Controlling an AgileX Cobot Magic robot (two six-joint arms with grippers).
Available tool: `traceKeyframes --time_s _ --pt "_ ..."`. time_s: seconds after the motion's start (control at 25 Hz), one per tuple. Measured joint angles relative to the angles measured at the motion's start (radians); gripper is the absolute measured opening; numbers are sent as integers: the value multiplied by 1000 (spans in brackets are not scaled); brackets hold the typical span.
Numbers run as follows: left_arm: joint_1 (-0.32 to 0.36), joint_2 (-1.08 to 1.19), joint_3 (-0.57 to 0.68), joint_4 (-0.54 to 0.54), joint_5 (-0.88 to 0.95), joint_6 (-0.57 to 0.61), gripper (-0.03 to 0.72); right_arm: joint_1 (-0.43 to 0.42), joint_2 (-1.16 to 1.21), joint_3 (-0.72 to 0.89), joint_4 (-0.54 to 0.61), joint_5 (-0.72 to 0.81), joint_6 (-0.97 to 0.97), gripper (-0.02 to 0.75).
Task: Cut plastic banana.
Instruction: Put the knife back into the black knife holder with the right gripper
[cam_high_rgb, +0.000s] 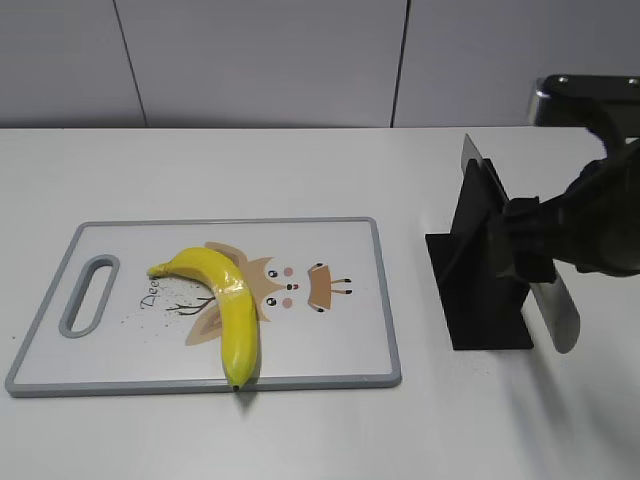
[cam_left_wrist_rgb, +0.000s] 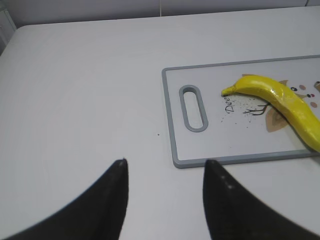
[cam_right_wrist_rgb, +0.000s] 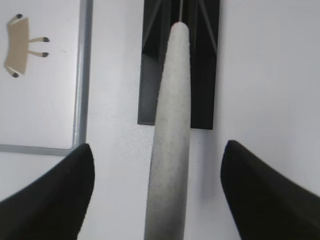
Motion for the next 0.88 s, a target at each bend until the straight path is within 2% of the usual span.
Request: traceKeyframes --time_s 0.2,0.36,0.56,0.76,0.88 --pt "0 0 0 0 0 0 473 0 -197 6 107 68 -246 614" --pt "0 0 0 0 0 0 473 0 -406 72 204 143 -467 601" --pt "0 0 0 0 0 0 473 0 -686 181 215 281 -531 594" --pt "0 0 0 0 0 0 473 0 -936 269 171 393 -554 591" --pt "0 0 0 0 0 0 473 0 -1047 281 161 414 -558 591"
